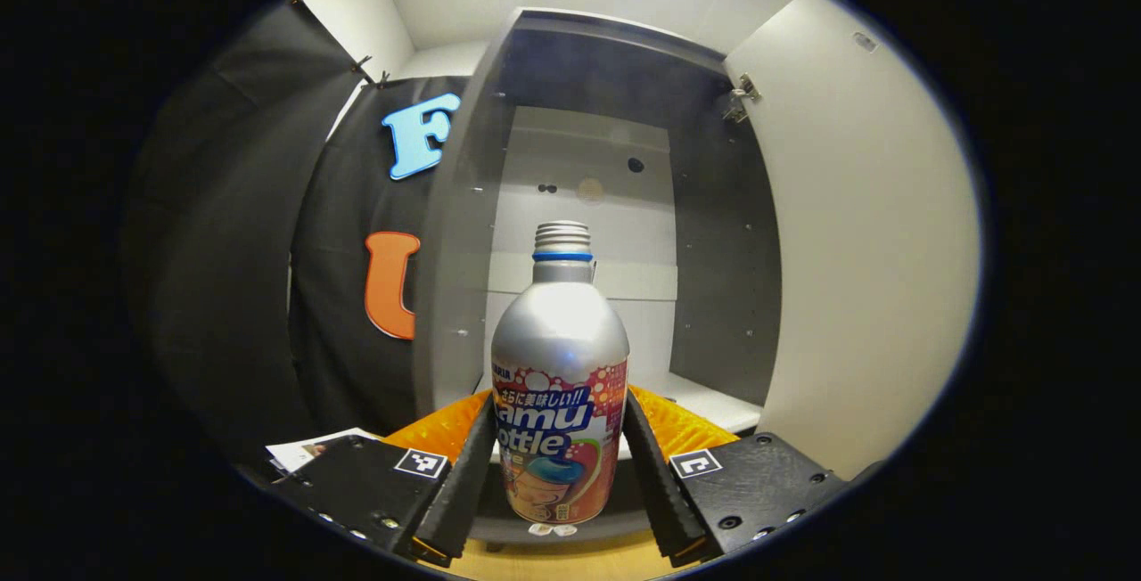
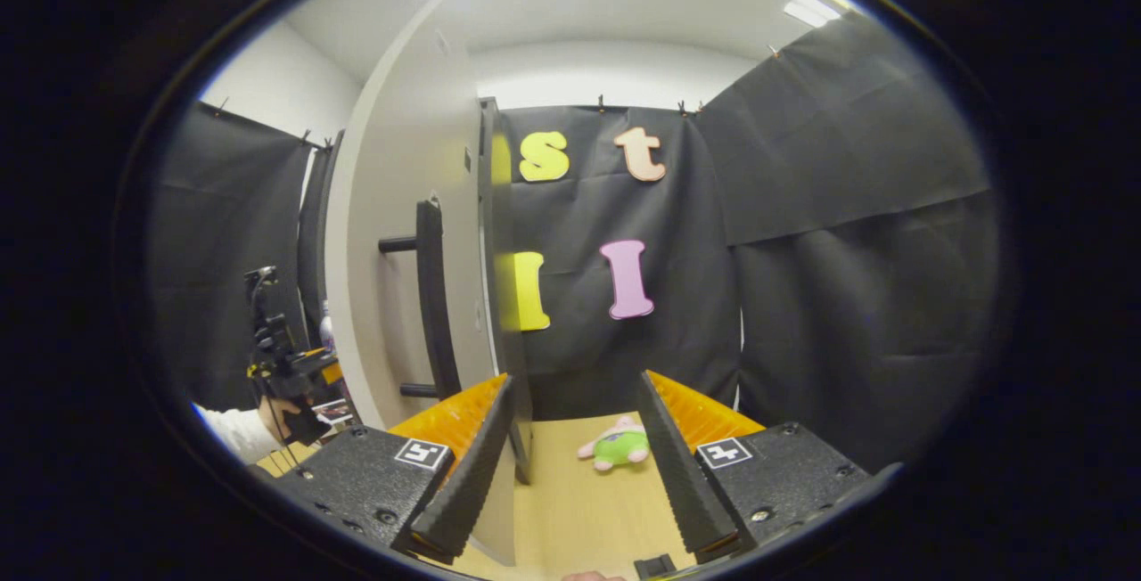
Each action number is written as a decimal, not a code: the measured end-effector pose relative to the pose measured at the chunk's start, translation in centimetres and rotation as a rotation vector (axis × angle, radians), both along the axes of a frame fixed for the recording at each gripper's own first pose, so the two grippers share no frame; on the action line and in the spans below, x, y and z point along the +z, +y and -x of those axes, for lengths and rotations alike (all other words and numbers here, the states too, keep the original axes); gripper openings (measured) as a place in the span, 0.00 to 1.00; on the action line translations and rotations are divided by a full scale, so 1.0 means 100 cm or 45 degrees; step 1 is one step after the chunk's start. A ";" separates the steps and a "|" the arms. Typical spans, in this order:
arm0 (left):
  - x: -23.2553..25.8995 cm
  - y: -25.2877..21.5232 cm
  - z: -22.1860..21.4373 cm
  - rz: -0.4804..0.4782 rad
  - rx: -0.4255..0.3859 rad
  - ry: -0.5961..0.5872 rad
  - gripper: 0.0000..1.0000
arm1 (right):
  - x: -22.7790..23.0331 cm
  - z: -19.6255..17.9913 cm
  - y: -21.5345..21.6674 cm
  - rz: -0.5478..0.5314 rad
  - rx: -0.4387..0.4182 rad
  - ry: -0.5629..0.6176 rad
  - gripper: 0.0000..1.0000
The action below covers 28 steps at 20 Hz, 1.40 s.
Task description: Open the cabinet door with the right hand, grasp the bottle in the cabinet with the left hand and place it on the coaster, then close the cabinet door with the right hand.
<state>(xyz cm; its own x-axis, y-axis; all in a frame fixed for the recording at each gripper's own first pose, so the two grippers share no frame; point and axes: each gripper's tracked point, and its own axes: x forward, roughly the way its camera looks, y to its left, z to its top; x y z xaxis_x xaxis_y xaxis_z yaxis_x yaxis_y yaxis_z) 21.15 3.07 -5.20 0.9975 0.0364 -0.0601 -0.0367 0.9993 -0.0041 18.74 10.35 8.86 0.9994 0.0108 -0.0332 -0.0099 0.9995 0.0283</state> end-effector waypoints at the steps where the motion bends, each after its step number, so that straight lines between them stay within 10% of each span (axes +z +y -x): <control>1: -0.009 0.007 0.019 -0.008 0.028 0.007 0.75 | 0.000 0.000 0.002 0.003 0.006 -0.005 0.87; 13: -0.151 0.079 0.158 -0.082 0.402 0.195 0.76 | 0.004 0.014 0.005 -0.007 0.007 -0.011 0.87; 28: -0.258 0.098 0.175 -0.078 0.471 0.323 0.76 | 0.025 0.033 0.004 0.024 -0.071 -0.027 0.87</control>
